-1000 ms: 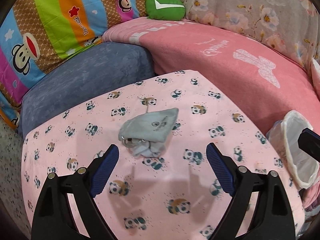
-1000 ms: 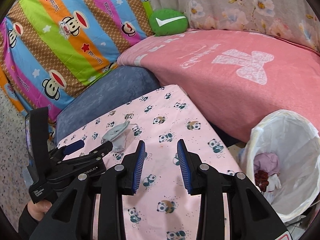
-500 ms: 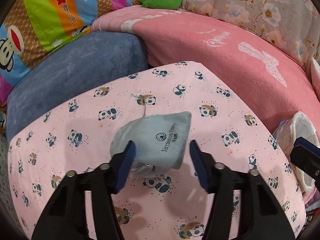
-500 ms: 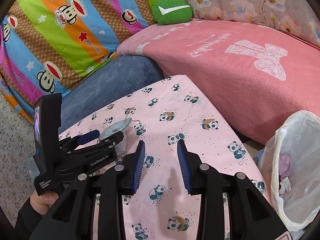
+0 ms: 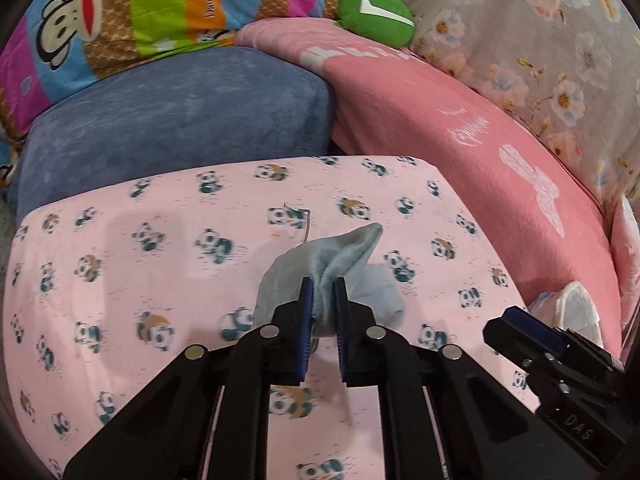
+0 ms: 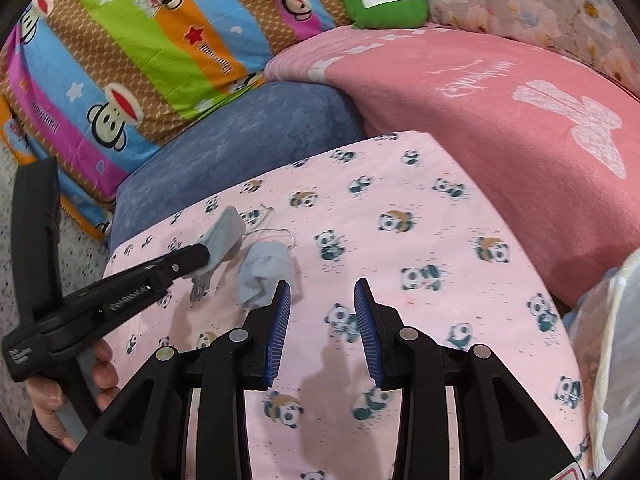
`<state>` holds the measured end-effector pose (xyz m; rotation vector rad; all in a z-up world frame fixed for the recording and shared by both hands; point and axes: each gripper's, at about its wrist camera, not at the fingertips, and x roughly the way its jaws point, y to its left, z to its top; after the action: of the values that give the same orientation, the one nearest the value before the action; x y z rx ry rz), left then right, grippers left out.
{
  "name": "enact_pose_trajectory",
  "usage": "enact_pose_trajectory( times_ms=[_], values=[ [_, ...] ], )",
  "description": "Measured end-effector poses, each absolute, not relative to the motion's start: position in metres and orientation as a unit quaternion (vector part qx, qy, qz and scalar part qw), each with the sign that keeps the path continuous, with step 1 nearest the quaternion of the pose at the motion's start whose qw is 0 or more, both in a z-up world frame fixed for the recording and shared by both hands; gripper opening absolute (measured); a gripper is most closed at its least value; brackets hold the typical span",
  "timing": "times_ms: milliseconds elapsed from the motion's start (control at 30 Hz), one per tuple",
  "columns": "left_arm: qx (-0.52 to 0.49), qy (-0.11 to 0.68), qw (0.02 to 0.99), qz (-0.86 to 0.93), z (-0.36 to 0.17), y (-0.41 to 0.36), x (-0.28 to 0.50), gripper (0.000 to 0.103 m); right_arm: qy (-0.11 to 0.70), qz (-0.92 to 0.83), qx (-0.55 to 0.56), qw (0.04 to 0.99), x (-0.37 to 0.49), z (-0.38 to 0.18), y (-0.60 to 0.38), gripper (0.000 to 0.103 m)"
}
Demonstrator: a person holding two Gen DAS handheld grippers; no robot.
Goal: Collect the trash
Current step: 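Grasp the grey cap with the left gripper while the right grasps the grey sock, then carry the cap and sock over the wastebasket and open both grippers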
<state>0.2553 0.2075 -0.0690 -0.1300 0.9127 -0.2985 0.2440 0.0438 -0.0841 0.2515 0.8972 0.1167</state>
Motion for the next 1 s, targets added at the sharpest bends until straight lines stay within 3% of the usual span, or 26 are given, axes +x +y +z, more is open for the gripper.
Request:
enact_pose_trajectory(
  times_ms=[300, 367, 433, 567, 600, 633, 733, 1000],
  values=[
    [-0.061, 0.447, 0.887, -0.102, -0.077, 0.235, 0.252, 0.011, 0.456, 0.083, 0.091, 0.881, 0.276, -0.106, 0.095, 0.035],
    [-0.067, 0.451, 0.884, -0.103, -0.081, 0.238, 0.251, 0.011, 0.463, 0.083, 0.1, 0.877, 0.283, -0.113, 0.101, 0.039],
    [-0.07, 0.455, 0.882, -0.103, -0.084, 0.237, 0.251, 0.011, 0.468, 0.083, 0.105, 0.874, 0.287, -0.12, 0.106, 0.048],
    [-0.073, 0.46, 0.878, -0.108, -0.089, 0.234, 0.249, 0.011, 0.484, 0.081, 0.101, 0.865, 0.294, -0.132, 0.112, 0.049],
    [-0.072, 0.461, 0.878, -0.108, -0.089, 0.232, 0.248, 0.011, 0.49, 0.079, 0.102, 0.862, 0.293, -0.137, 0.113, 0.044],
    [-0.071, 0.462, 0.877, -0.109, -0.09, 0.231, 0.247, 0.011, 0.492, 0.079, 0.103, 0.861, 0.294, -0.137, 0.111, 0.032],
    [-0.071, 0.464, 0.876, -0.111, -0.089, 0.228, 0.244, 0.011, 0.491, 0.082, 0.11, 0.86, 0.291, -0.136, 0.106, 0.019],
    [-0.065, 0.454, 0.88, -0.123, -0.072, 0.21, 0.228, 0.011, 0.464, 0.08, 0.13, 0.873, 0.267, -0.117, 0.087, 0.018]
  ],
)
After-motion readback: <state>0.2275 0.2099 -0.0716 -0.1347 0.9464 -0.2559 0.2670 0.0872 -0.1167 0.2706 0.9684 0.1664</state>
